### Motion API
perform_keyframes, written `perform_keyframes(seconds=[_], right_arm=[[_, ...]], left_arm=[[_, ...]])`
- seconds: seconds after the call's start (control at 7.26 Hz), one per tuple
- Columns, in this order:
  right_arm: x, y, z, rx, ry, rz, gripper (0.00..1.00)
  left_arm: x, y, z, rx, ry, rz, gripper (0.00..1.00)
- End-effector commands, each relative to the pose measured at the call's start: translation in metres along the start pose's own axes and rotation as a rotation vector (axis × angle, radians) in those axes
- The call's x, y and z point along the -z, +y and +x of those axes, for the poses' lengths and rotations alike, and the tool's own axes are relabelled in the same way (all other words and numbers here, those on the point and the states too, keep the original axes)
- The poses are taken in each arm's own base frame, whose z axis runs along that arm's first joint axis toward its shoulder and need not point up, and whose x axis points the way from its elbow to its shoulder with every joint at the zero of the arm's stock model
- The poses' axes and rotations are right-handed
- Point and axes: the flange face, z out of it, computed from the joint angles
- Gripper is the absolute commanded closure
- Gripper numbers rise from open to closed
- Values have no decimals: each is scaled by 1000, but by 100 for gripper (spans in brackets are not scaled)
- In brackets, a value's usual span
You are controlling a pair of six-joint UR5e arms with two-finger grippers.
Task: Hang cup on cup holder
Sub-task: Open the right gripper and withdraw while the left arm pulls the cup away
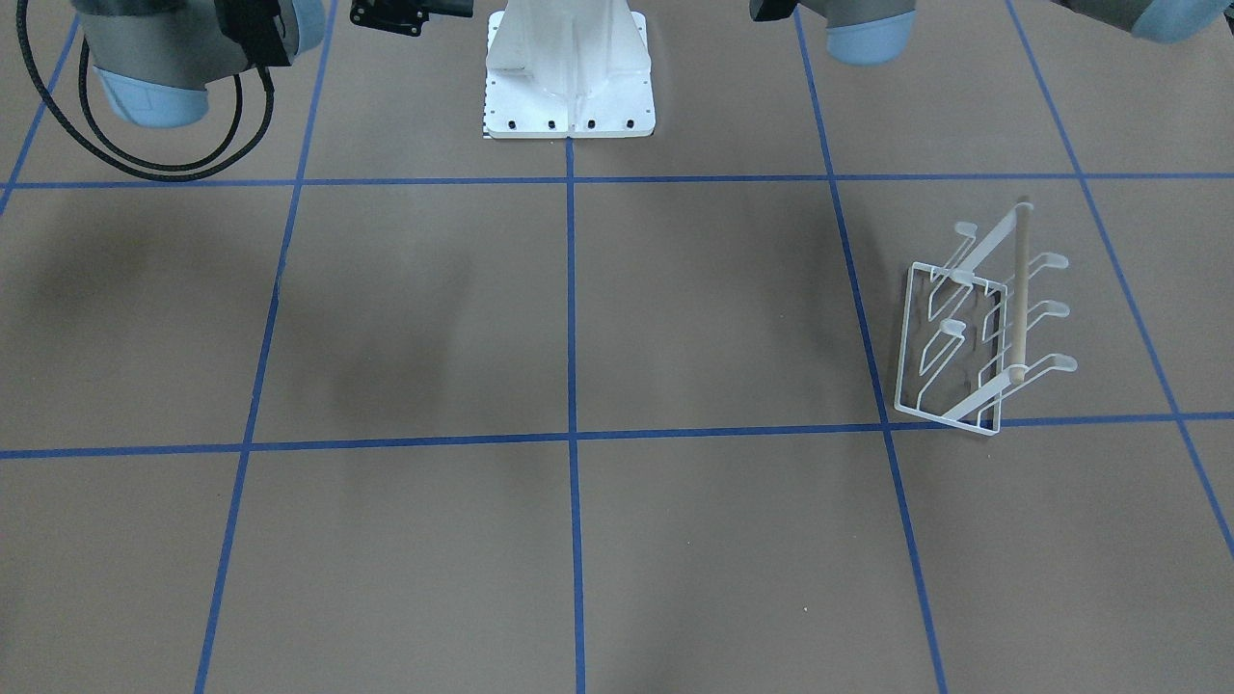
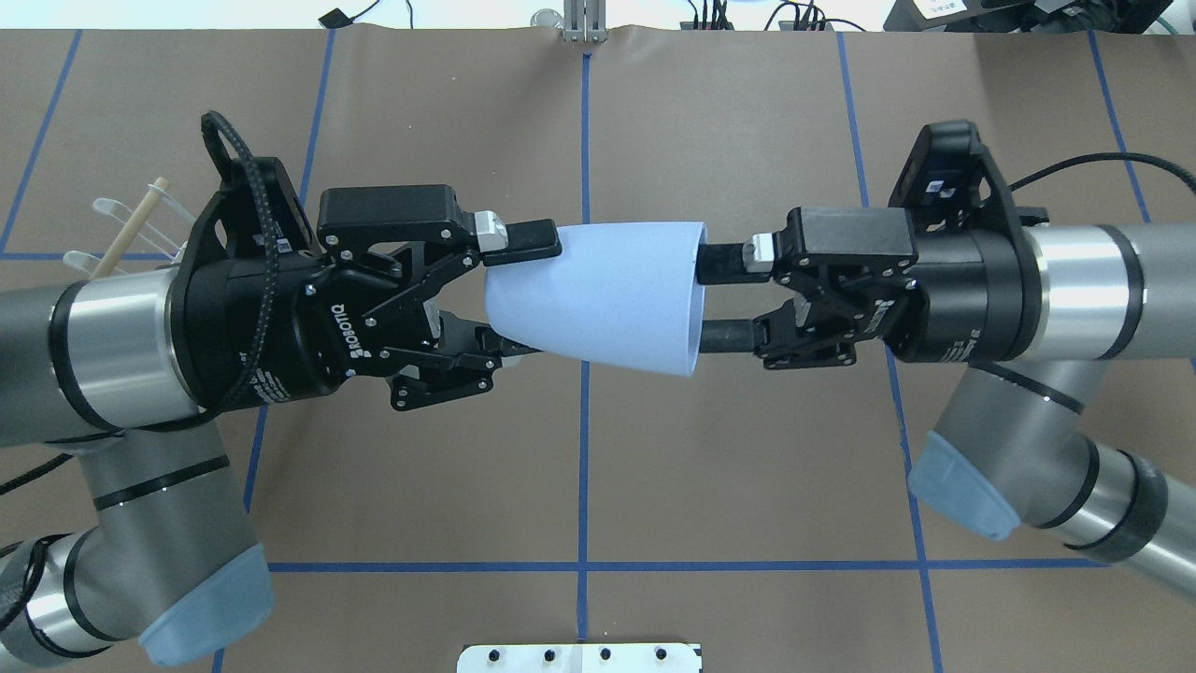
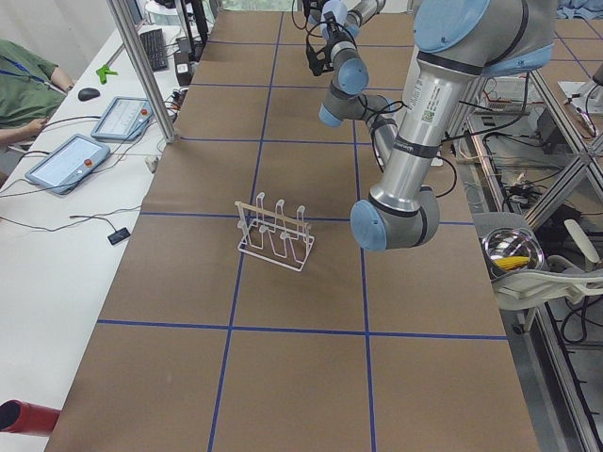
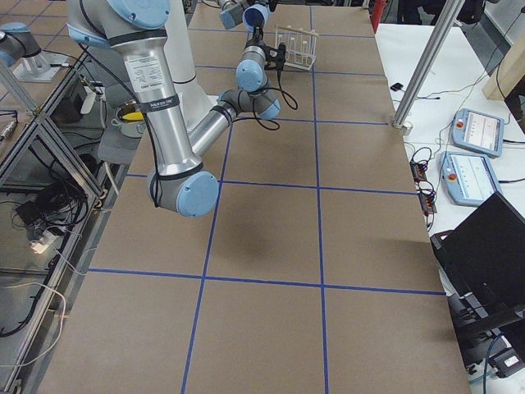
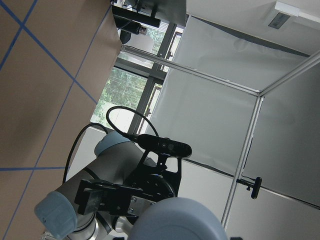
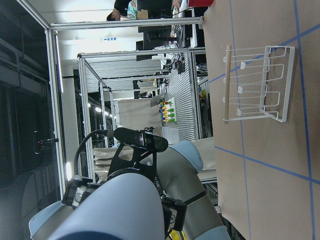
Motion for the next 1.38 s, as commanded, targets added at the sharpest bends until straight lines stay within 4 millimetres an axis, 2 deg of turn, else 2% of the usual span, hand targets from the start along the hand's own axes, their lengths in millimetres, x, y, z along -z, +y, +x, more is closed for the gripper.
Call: perform_keyframes(seconds=[0.0,0.14,0.28,0.41,0.55,0.69,0.96,1.24], right_arm=[[42,-49,4,54,111,65,0],[81,-85,8,81,183,130,0],[132,-134,18,197,331,150,0],[179,-176,29,376,476,165,0],[213,-211,42,523,611,184,0],[240,-236,49,601,737,210,0],[307,-277,48,669,989,263,0],[384,-297,34,682,1212,197,0]], left_arm=[[10,-28,17,-48,-22,83,100],[13,-44,24,-80,-46,135,100],[12,-56,26,-160,-100,188,100],[12,-68,22,-263,-180,240,100],[15,-85,24,-332,-259,302,100],[16,-100,30,-387,-333,362,100],[29,-137,40,-525,-497,468,100],[51,-167,62,-632,-648,560,100]])
